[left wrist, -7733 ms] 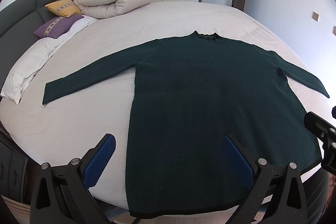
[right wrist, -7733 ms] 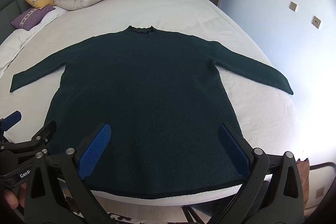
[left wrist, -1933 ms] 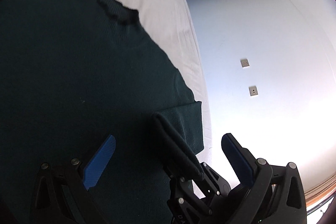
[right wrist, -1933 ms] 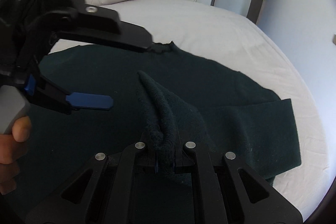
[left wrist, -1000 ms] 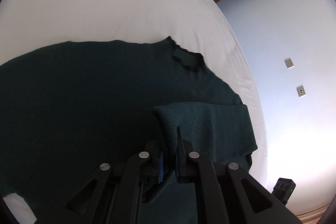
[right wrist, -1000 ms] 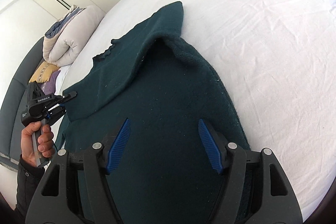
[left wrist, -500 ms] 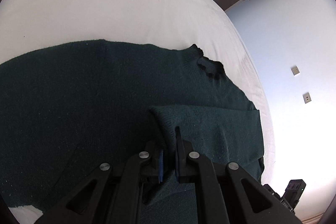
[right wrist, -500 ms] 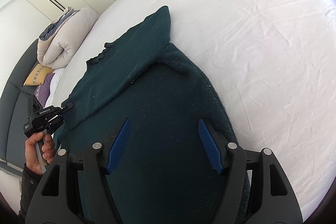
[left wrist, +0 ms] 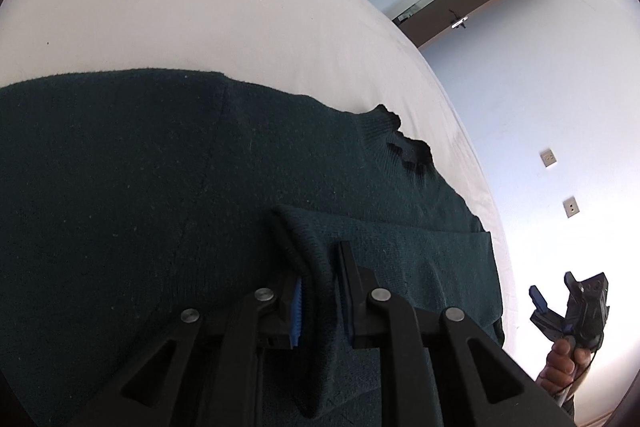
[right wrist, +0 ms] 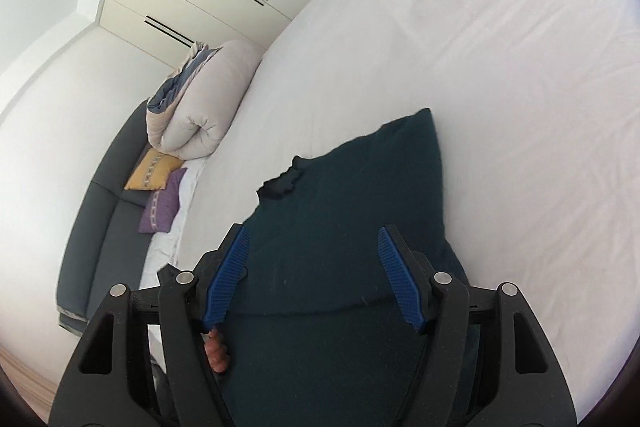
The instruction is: Fold small clothes
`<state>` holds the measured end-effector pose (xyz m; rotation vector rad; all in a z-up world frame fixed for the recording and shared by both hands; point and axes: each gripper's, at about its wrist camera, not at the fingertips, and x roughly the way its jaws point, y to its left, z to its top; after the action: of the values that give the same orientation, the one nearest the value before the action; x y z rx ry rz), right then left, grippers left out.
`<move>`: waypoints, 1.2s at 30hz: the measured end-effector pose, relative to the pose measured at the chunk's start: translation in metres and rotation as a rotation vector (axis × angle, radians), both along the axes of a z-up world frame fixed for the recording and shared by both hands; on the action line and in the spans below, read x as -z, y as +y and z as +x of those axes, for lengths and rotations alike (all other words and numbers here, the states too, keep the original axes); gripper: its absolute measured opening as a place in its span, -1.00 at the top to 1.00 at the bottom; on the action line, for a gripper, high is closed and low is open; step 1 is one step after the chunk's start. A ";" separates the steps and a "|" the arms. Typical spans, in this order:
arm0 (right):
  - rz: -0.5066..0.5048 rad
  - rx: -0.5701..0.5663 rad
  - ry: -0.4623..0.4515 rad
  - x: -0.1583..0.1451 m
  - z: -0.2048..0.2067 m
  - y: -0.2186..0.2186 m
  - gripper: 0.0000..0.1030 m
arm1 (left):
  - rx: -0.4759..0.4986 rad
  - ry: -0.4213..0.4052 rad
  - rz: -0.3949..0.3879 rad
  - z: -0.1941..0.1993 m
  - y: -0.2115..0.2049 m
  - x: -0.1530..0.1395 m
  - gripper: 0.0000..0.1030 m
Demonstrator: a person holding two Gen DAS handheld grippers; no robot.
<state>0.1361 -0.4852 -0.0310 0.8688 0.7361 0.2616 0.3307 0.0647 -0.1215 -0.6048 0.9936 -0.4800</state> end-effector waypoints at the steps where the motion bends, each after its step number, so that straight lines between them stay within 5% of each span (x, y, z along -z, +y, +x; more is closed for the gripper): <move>1: 0.033 -0.010 0.013 0.006 0.014 -0.004 -0.28 | -0.001 -0.012 -0.004 0.000 0.001 0.002 0.68; 10: 0.277 0.067 0.126 0.085 0.093 -0.047 -0.25 | -0.008 -0.061 -0.030 -0.001 0.008 0.010 0.69; 18: 0.207 -0.109 0.173 0.078 0.057 -0.007 -0.27 | -0.013 -0.079 -0.020 -0.003 0.008 0.011 0.70; 24: 0.076 -0.079 0.101 0.088 0.038 0.015 -0.17 | -0.007 -0.051 -0.051 -0.004 0.012 0.008 0.68; 25: 0.079 -0.040 0.132 0.083 0.033 0.016 -0.20 | -0.012 -0.035 -0.044 -0.009 0.017 0.002 0.63; 26: 0.082 0.003 0.150 0.076 0.027 0.017 -0.25 | -0.028 -0.035 -0.026 -0.019 0.023 -0.007 0.37; 27: 0.086 0.026 0.121 0.063 0.018 0.021 -0.25 | -0.042 -0.053 -0.030 -0.031 0.031 -0.016 -0.17; 30: 0.079 -0.011 0.000 0.024 -0.011 0.045 -0.25 | -0.145 -0.140 -0.065 -0.085 0.075 -0.048 -1.00; 32: 0.082 -0.043 -0.018 0.011 -0.025 0.063 -0.25 | -0.292 -0.166 -0.131 -0.124 0.125 -0.056 -1.00; 36: 0.122 -0.087 -0.009 0.007 -0.048 0.102 -0.25 | -0.641 -0.086 -0.370 -0.193 0.235 -0.033 -0.99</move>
<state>0.0880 -0.3829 -0.0385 0.9514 0.7569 0.3906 0.1376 0.3002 -0.0880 -1.1744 0.5800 -0.1114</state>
